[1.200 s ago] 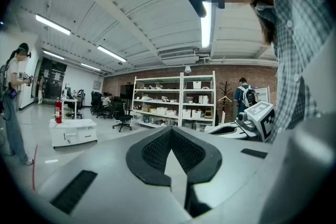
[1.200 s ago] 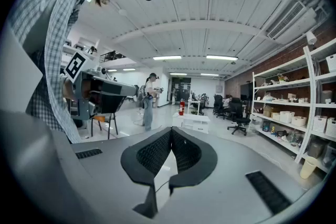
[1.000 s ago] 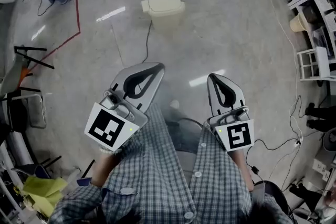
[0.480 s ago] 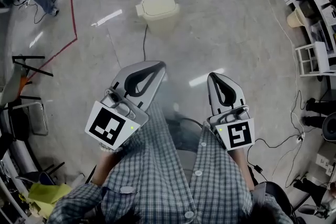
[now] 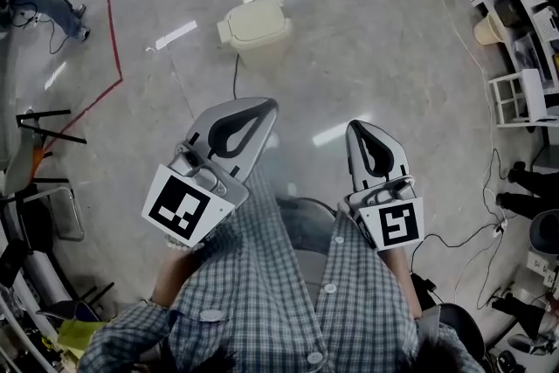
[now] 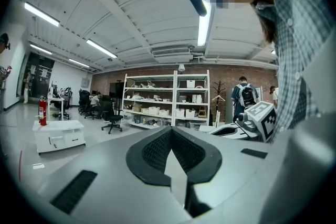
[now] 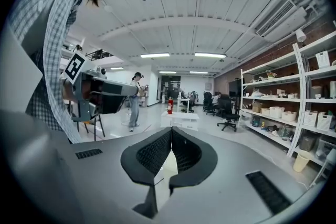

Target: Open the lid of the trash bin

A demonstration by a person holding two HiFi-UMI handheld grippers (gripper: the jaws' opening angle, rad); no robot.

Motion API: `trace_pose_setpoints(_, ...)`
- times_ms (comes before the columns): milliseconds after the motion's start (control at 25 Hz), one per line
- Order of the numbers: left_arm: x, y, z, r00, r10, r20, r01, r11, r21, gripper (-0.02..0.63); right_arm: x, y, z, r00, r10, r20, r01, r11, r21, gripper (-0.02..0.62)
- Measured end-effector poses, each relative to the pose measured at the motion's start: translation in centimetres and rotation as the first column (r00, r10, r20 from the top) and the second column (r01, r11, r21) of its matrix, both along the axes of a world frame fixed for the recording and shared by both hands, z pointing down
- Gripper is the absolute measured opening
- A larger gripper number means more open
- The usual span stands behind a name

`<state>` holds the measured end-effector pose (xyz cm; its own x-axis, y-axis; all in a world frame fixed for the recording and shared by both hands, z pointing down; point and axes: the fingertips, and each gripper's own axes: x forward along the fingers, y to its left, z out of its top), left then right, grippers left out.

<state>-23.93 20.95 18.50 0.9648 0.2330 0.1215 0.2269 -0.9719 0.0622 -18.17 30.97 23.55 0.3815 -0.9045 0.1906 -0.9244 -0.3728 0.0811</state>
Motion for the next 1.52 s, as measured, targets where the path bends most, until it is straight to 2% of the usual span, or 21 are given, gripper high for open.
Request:
trace_pose_setpoints(360, 5.5, -3.9, -0.1, 0.998, 0.056, 0.009, -0.056, 0.998, -0.016, -0.002, 5.0, -3.6, -0.3, 0.999, 0.052, 0.01, -0.052, 0.998, -0.023, 0.02)
trace_pose_setpoints(680, 9.1, -8.8, -0.6, 0.998, 0.056, -0.013, -0.057, 0.998, -0.018, -0.002, 9.0, -8.1, -1.2, 0.998, 0.065, -0.022, -0.065, 0.997, -0.028, 0.02)
trace_pose_setpoints(1120, 12.1, -13.4, -1.0, 0.997, 0.057, -0.044, -0.058, 0.998, -0.02, -0.002, 12.4, -12.6, -2.0, 0.996, 0.072, -0.051, -0.074, 0.997, -0.032, 0.02)
trace_pose_setpoints(1360, 12.2, -14.9, -0.8, 0.997, 0.053, -0.06, -0.056, 0.998, -0.042, -0.002, 13.0, -13.7, -1.9, 0.995, 0.078, -0.065, -0.082, 0.995, -0.052, 0.02)
trace_pose_setpoints(1520, 11.8, -16.2, -1.2, 0.994, 0.031, -0.101, -0.037, 0.998, -0.052, -0.002, 12.8, -14.7, -1.9, 0.996, 0.062, -0.071, -0.067, 0.996, -0.067, 0.02)
